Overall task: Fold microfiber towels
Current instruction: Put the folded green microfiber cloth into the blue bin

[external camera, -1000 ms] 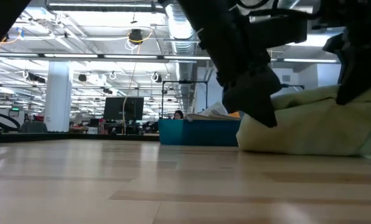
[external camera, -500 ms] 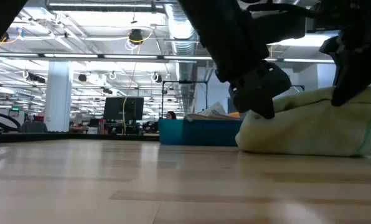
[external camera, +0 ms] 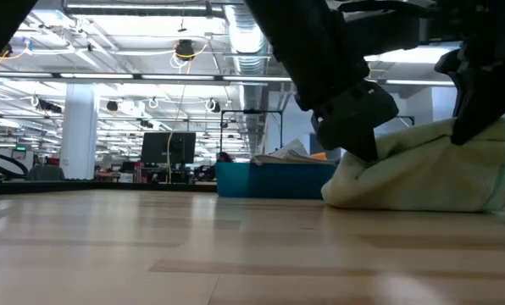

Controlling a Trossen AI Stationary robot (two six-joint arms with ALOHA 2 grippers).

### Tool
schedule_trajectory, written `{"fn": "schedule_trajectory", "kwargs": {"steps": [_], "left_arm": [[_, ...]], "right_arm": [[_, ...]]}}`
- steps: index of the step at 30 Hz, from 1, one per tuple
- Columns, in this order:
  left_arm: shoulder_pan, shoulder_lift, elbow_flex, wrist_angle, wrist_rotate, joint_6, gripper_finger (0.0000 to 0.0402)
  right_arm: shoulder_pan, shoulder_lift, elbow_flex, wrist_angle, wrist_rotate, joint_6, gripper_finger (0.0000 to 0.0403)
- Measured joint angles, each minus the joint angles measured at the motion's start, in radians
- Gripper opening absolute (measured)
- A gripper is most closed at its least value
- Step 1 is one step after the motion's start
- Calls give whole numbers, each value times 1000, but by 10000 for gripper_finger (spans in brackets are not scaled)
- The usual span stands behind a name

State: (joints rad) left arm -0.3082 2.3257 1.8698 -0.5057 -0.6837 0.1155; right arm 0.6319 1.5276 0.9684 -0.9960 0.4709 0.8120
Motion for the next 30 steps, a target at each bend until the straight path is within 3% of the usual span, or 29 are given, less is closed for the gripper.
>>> {"fn": "schedule_trajectory", "kwargs": {"steps": [6, 10, 13, 19, 25, 30], "left_arm": [[0, 0, 0, -4, 56, 9, 157], [-4, 0, 0, 0, -19, 67, 157], [-15, 0, 0, 13, -57, 29, 157], [-14, 0, 0, 26, 86, -6, 157], [15, 0, 0, 28, 16, -82, 157], [25, 0, 0, 27, 23, -75, 157]], "right_arm": [[0, 0, 0, 1, 0, 0, 16], [0, 0, 0, 1, 0, 0, 14], [0, 0, 0, 1, 0, 0, 12], [0, 0, 0, 2, 0, 1, 17], [0, 0, 0, 3, -1, 1, 13], [0, 0, 0, 3, -1, 1, 17]]}}
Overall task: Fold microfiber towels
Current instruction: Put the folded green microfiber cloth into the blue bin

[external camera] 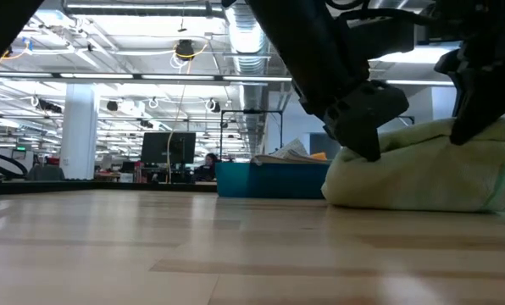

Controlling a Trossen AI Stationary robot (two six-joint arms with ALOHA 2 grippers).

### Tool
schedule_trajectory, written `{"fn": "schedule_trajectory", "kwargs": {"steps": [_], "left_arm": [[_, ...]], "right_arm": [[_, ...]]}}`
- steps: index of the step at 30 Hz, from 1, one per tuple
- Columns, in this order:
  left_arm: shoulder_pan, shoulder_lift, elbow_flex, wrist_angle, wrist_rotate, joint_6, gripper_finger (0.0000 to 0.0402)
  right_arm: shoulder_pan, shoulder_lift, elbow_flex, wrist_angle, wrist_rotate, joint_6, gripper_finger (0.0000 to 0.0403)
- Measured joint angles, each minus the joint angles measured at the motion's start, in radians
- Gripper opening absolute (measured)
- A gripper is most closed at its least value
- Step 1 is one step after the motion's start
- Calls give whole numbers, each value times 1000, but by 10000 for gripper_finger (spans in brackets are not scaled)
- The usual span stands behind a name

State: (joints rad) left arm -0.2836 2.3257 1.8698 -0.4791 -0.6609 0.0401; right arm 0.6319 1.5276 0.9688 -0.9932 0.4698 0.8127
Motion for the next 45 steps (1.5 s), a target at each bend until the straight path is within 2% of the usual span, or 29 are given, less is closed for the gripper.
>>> {"fn": "schedule_trajectory", "kwargs": {"steps": [10, 17, 22, 28, 36, 45], "left_arm": [[20, 26, -9, 3, -14, 32, 157], [28, 72, -9, -2, -17, 130, 155], [29, 80, -8, 21, -32, 195, 112], [39, 82, -8, 19, -17, 177, 14], [42, 69, -9, 4, -17, 183, 2], [48, -57, -9, -144, -46, 70, 1]], "right_arm": [[0, 0, 0, 7, 0, 0, 19], [0, 0, 1, 16, 0, -1, 15], [-2, 0, 1, 26, -1, -7, 20], [-2, 0, 1, 28, -1, -10, 15], [-5, -2, 1, 26, -1, -31, 16], [-88, -80, 1, 22, 3, -169, 13]]}}
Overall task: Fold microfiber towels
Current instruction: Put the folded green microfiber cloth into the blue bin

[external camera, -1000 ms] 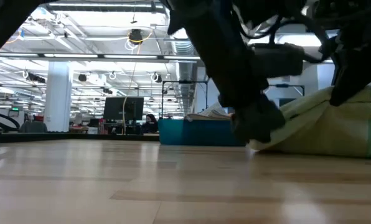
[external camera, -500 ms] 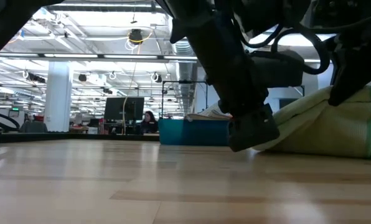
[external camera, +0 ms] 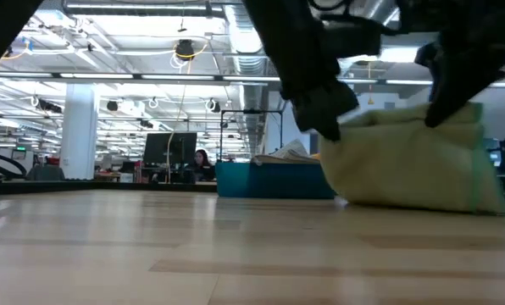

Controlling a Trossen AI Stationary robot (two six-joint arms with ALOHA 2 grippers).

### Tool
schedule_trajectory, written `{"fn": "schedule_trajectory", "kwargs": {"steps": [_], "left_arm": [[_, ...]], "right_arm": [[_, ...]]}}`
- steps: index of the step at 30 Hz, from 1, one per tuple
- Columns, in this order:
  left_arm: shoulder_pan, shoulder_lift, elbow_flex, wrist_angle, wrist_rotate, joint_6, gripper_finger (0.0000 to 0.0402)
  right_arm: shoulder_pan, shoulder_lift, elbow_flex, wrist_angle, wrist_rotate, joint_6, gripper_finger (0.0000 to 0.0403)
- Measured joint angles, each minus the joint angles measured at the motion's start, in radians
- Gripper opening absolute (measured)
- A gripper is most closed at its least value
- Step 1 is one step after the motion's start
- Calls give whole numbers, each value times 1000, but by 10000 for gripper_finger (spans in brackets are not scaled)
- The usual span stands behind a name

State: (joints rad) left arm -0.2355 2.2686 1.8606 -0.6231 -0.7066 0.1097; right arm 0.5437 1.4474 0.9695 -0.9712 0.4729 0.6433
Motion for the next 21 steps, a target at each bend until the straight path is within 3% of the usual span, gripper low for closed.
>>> {"fn": "schedule_trajectory", "kwargs": {"steps": [8, 16, 21], "left_arm": [[2, -110, 0, -224, -83, -164, 0], [30, -199, 0, -379, -174, -305, 0], [109, -210, 1, -452, -230, -331, 0]], "right_arm": [[-193, -108, 0, 75, 58, -301, 7], [-444, -127, 0, 310, 75, -704, 9], [-581, -127, 0, 473, 75, -924, 11]]}}
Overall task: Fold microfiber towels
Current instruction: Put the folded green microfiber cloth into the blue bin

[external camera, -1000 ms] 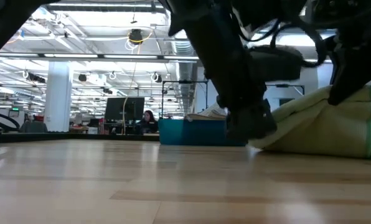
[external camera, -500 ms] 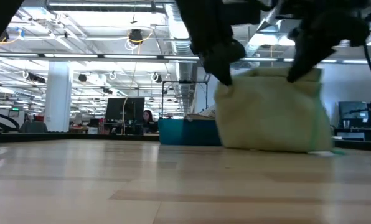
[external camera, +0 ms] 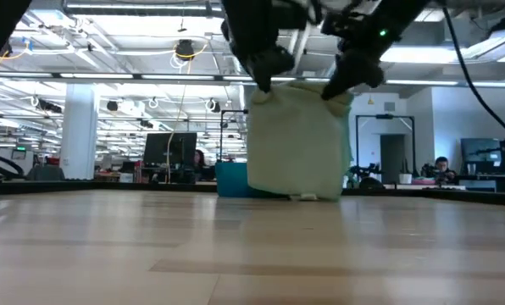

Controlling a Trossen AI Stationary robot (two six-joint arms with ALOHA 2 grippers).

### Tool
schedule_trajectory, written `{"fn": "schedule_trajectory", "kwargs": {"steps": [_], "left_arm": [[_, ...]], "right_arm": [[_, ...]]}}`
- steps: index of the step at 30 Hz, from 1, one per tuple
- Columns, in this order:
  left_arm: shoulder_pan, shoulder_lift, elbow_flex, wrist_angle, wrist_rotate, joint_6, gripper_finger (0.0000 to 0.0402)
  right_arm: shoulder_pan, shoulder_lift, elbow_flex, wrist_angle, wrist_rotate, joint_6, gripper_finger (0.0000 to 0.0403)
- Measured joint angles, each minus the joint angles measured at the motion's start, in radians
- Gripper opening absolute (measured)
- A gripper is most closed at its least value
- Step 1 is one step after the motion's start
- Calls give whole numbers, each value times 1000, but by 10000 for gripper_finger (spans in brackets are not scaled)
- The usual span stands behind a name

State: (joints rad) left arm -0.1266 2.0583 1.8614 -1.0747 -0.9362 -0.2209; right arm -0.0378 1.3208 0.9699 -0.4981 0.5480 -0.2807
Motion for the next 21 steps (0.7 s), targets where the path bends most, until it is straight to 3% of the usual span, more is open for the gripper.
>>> {"fn": "schedule_trajectory", "kwargs": {"steps": [10, 21], "left_arm": [[207, 2, 1, -8, -25, -8, 0], [372, 5, 1, 92, 103, 101, 0]], "right_arm": [[-240, 72, 3, 205, -114, -209, 10], [-361, 217, 2, 430, -100, -374, 11]]}}
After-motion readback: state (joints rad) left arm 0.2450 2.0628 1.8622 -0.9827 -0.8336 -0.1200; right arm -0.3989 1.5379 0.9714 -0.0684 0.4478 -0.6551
